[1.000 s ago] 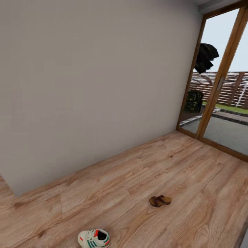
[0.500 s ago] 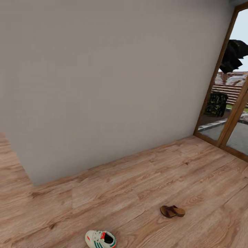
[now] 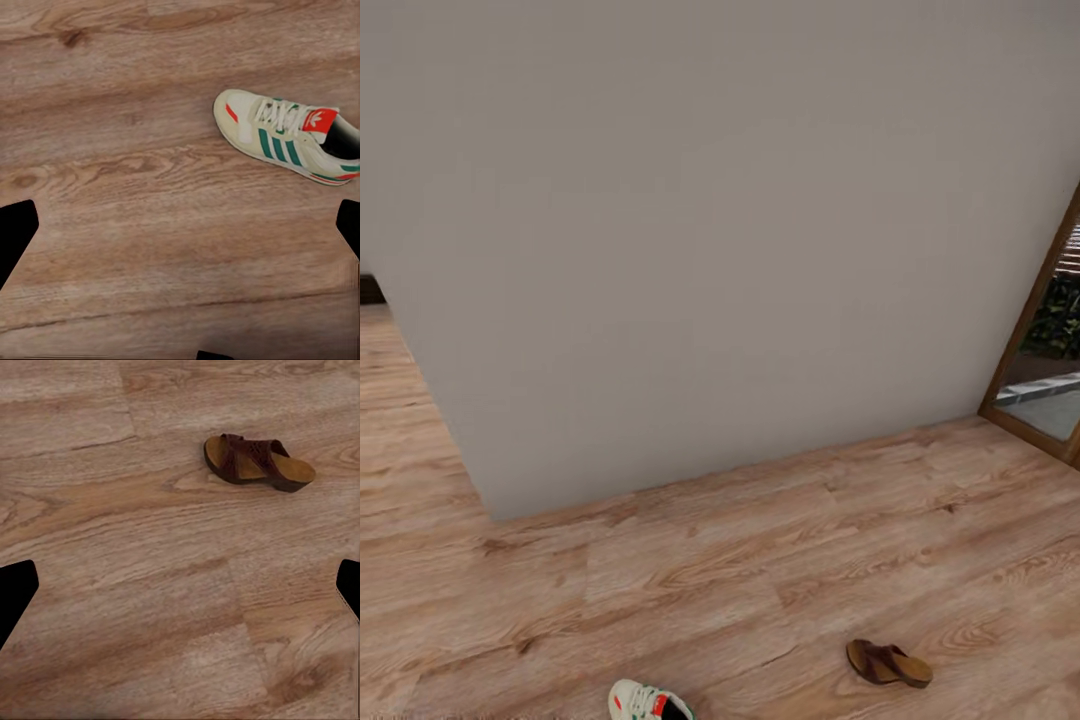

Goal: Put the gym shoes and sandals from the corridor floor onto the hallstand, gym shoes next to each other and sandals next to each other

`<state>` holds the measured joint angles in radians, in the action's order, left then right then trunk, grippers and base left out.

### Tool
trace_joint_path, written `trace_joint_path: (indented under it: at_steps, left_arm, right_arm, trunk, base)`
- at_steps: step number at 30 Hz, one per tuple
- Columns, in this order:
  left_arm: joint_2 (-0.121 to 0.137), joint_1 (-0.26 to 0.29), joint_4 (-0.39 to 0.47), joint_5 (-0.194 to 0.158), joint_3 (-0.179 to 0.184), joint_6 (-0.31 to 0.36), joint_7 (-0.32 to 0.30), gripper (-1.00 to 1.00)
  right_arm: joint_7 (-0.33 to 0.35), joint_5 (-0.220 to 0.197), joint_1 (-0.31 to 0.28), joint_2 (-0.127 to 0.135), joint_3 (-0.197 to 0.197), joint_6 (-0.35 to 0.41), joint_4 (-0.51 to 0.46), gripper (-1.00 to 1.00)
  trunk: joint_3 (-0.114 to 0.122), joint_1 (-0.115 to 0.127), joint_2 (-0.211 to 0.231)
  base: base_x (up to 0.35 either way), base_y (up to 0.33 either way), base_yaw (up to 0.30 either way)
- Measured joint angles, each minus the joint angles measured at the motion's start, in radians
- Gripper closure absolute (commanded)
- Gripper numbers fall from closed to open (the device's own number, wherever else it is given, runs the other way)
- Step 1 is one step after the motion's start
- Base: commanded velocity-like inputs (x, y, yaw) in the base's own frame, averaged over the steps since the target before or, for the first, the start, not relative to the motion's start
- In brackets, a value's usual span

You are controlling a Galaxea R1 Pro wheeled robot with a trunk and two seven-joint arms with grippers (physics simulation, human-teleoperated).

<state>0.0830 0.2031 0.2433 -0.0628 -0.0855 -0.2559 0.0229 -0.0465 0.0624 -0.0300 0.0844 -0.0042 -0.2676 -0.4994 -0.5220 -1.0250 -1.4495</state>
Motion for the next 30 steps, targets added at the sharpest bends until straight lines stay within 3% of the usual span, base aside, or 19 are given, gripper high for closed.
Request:
trace_joint_path:
  at_steps: [19,30]
  left_arm:
    - [0.0,0.0,0.0,0.0,0.0,0.0,0.0,-1.0]
    - [0.0,0.0,0.0,0.0,0.0,0.0,0.0,-1.0]
  right_arm:
    - [0.0,0.0,0.0,0.0,0.001,0.0,-0.001,-1.0]
    - [0.0,0.0,0.0,0.0,0.001,0.0,0.0,-1.0]
  trunk:
    - [0.0,0.0,0.0]
    - [0.0,0.0,0.0]
  base:
    - [0.008,-0.273,0.278]
    - [0.0,-0.055,0.278]
